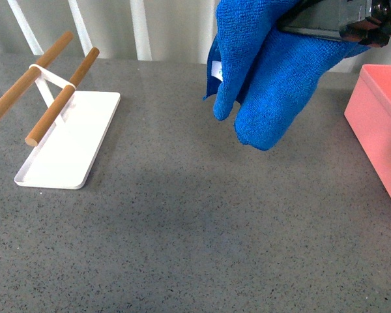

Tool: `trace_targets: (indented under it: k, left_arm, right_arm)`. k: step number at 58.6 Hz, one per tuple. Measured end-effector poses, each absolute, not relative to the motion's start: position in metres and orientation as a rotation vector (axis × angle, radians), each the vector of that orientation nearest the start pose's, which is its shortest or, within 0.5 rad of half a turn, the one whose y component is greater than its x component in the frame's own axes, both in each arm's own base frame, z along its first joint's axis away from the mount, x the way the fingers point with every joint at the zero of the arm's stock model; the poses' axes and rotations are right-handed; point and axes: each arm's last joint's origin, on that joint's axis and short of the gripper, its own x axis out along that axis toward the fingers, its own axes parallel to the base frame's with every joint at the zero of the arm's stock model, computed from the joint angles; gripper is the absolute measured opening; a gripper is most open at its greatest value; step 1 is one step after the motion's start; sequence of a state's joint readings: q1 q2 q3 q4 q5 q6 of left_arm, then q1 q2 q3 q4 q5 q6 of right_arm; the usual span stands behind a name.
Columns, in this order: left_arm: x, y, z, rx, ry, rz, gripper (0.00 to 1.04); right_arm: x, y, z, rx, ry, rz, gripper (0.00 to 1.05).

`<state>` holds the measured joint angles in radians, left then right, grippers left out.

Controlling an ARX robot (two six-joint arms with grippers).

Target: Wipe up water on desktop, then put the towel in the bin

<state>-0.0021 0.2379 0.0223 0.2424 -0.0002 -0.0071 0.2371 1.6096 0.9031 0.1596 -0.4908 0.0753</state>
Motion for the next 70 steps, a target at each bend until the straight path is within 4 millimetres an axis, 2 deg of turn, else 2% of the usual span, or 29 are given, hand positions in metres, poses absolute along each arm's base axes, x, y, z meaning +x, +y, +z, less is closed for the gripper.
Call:
trace_targets:
  k: [17, 30, 34, 40, 51, 55, 61, 63, 67, 70]
  left_arm:
    - [0.108, 0.000, 0.174, -0.007, -0.026, -0.002, 0.04]
    - [0.097, 0.000, 0.171, -0.007, -0.020, -0.002, 0.04]
    - [0.097, 0.000, 0.171, -0.007, -0.019, -0.002, 0.04]
    - [0.097, 0.000, 0.171, -0.007, -0.019, -0.002, 0.23]
    - [0.097, 0.000, 0.171, -0.007, -0.019, -0.002, 0.52]
    - [0.097, 0.000, 0.171, -0.007, -0.019, -0.002, 0.66]
    - [0.097, 0.000, 0.171, -0.007, -0.019, -0.002, 0.80]
    - [0.097, 0.000, 0.171, -0.007, -0.019, -0.002, 0.89]
    - [0.097, 0.000, 0.171, -0.007, -0.019, -0.002, 0.99]
    - [0.097, 0.000, 0.171, -0.006, -0.019, -0.002, 0.98]
  right_arm:
    - [0.323, 0.091, 0.205, 0.141, 0.584, 0.686, 0.05]
    - [0.323, 0.090, 0.205, 0.141, 0.585, 0.682, 0.05]
    - [0.324, 0.090, 0.200, 0.134, 0.608, 0.670, 0.05]
    - [0.326, 0.089, 0.187, 0.097, 0.672, 0.637, 0.05]
    - [0.338, 0.089, 0.156, -0.021, 0.794, 0.582, 0.05]
    - [0.346, 0.090, 0.138, -0.096, 0.858, 0.567, 0.05]
    - [0.356, 0.090, 0.118, -0.220, 0.955, 0.525, 0.05]
    - [0.360, 0.090, 0.108, -0.287, 1.002, 0.501, 0.05]
    - [0.367, 0.089, 0.088, -0.408, 1.060, 0.458, 0.05]
    - [0.374, 0.089, 0.073, -0.499, 1.102, 0.434, 0.05]
